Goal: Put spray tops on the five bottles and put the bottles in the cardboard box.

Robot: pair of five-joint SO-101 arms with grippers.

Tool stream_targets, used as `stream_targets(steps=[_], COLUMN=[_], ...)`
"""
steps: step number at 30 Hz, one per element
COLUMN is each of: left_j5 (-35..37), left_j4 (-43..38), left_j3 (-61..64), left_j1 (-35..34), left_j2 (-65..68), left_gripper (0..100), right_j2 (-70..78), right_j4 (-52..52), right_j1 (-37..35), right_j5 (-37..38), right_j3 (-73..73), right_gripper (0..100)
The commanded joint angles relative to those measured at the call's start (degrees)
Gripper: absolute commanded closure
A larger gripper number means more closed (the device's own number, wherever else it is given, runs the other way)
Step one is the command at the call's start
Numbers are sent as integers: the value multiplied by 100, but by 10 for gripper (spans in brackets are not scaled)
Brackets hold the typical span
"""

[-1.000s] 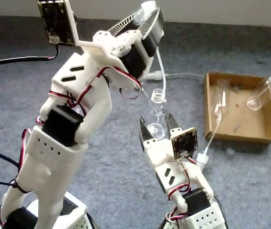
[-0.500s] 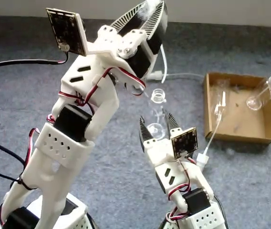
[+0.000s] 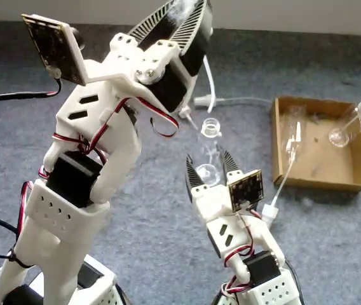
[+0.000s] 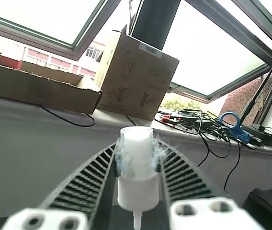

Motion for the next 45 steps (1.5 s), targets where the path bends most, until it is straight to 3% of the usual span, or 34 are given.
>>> stream_targets(steps=[1, 27, 36, 45], left_j5=[-35, -35, -79, -79], left_j4=[97, 97, 114, 88], left_j3=[-268, 1121, 1895, 2932], left_j1=[145, 154, 857, 901], left_j2=[-171, -189, -198, -980], left_gripper=[995, 995, 995, 995], right_j2=[-13, -13, -13, -31], right_j4=[13, 13, 13, 13], right_j1=[-40, -31, -31, -22], right_j5=[0, 0, 0, 0], right_j3=[989, 989, 989, 989], right_gripper=[810, 810, 810, 810])
